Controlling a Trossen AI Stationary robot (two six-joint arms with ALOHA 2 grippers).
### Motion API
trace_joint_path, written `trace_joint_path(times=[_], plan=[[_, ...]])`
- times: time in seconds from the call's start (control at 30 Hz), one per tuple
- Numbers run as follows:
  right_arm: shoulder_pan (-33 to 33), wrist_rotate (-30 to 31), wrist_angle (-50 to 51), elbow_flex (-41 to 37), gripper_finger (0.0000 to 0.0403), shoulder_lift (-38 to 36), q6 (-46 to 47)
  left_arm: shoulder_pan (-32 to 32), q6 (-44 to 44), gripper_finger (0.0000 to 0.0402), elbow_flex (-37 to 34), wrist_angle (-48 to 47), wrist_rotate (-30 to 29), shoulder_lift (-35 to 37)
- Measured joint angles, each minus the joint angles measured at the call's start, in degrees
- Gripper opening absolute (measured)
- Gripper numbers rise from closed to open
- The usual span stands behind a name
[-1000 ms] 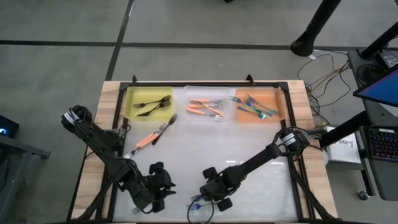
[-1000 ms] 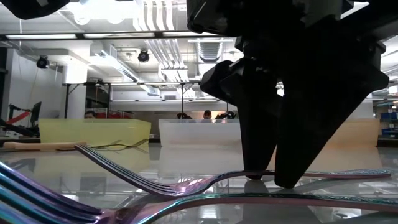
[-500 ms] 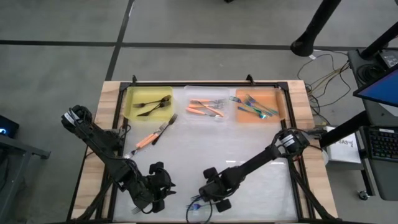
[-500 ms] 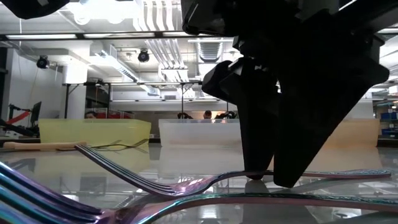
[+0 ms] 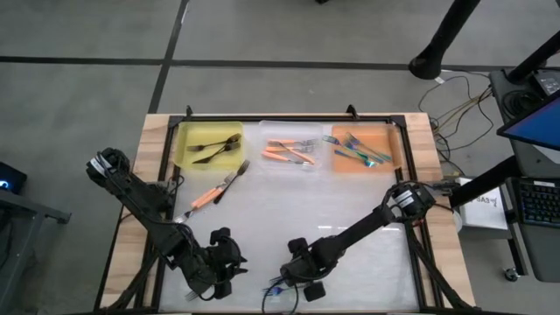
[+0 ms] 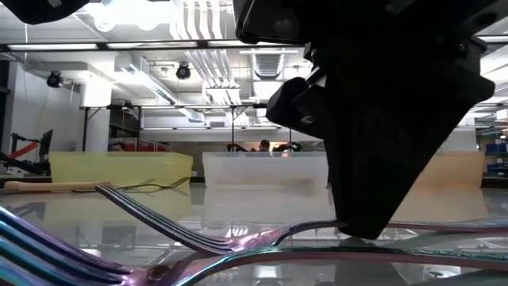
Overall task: Sort silverware by color (type)
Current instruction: Put the iridescent fork into the orange bin
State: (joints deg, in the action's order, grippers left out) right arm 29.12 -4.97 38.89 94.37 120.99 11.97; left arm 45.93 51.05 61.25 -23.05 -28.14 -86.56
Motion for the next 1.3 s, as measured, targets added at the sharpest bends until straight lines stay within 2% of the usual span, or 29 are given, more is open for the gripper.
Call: trace_joint_path(times=[0.27,0.4,0.53,0.63,0.87,1.07,1.13,1.3], plan=[[0.02,0.6,0.59,0.04,0.0011,-0.45,0.04,0.0,0.0,0.0109,0.0,0.01,-0.02,0.0],[-0.16,4.15,4.0,0.04,0.001,-3.39,0.07,0.0,0.0,0.0109,0.0,0.0,-1.57,0.0],[-0.43,11.94,7.34,0.09,0.001,-8.6,0.07,-0.04,-1.35,0.0109,0.0,0.06,-6.44,0.0],[-0.63,19.13,9.23,0.09,0.0009,-12.64,0.09,-0.07,-3.55,0.0109,0.02,0.15,-11.99,0.0],[-1.65,36.22,11.73,0.09,0.0011,-21.84,0.07,-0.99,-5.1,0.0109,0.02,0.75,-31.6,0.0],[-4.85,40.59,11.43,0.09,0.0011,-27.42,0.04,-2.3,-4.2,0.0109,0.07,3.33,-47.03,-0.29],[-5.62,43.62,11.39,0.09,0.0011,-27.78,-0.01,-2.83,-4.1,0.0109,0.07,5.43,-50.1,-0.37],[-5.93,53.42,10.35,0.02,0.0011,-26.84,-4.32,-4.05,-7.76,0.0109,0.07,8.91,-53.01,-0.42]])
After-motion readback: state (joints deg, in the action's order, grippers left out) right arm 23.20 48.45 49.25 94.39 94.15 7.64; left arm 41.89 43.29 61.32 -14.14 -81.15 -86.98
